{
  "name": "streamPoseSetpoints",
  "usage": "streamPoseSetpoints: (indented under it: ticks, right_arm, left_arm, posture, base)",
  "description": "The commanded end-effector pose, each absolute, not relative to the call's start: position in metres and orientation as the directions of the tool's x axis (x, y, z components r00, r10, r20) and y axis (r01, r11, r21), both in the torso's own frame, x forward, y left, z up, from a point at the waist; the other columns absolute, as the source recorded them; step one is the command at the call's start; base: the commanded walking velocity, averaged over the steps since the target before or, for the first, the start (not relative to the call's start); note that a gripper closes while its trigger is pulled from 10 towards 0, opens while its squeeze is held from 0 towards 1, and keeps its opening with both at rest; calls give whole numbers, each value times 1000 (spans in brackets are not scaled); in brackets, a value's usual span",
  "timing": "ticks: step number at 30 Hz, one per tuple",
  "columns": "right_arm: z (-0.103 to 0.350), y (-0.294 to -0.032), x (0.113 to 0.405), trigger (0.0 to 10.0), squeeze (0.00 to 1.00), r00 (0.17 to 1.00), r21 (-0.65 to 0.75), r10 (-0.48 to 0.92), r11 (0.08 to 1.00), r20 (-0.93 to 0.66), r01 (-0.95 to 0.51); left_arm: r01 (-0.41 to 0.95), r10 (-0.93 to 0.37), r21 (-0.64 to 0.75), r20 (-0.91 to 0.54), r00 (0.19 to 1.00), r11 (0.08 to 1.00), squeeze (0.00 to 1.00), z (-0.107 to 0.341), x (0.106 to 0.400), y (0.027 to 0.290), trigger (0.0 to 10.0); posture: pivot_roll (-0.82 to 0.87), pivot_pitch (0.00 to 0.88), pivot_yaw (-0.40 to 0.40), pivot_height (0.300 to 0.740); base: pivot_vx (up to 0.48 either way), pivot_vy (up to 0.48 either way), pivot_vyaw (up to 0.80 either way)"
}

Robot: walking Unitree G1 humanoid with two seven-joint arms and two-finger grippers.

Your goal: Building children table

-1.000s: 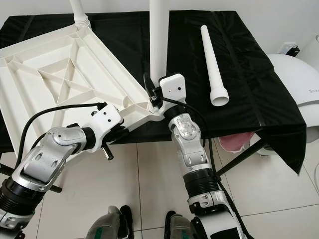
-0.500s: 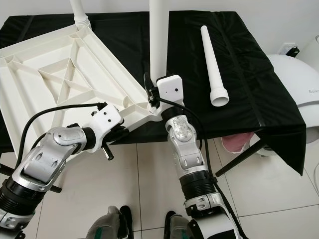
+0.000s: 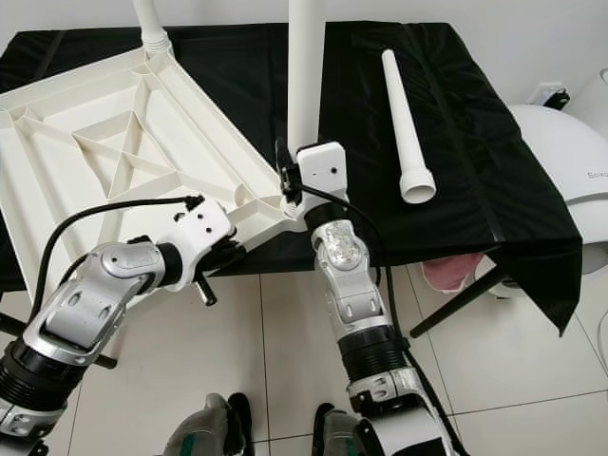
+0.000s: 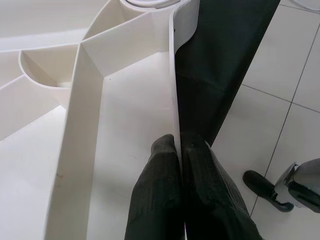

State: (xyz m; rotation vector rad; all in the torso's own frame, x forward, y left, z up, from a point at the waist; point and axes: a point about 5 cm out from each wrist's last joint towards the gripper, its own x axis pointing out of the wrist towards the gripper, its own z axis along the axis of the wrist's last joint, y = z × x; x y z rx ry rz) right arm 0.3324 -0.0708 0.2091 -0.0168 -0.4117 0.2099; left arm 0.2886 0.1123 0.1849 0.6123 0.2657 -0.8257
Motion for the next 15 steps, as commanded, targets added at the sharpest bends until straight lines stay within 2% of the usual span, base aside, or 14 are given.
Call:
streamPoseSetpoints:
  ticks: [1,15]
  right_arm:
    - [153,-95,334,10000,0,988,-80,81,994,133,-71]
    - [154,-103,333,10000,0,990,-91,-4,996,139,17]
  left_arm:
    - [699,-576,468,-400,713,541,0,197,290,115,10000]
    - [700,-578,471,-398,712,537,0,199,291,115,10000]
  posture:
    - [-73,205,-13,740]
    - [-77,205,-7,740]
  base:
    - [0,0,0]
    - [0,0,0]
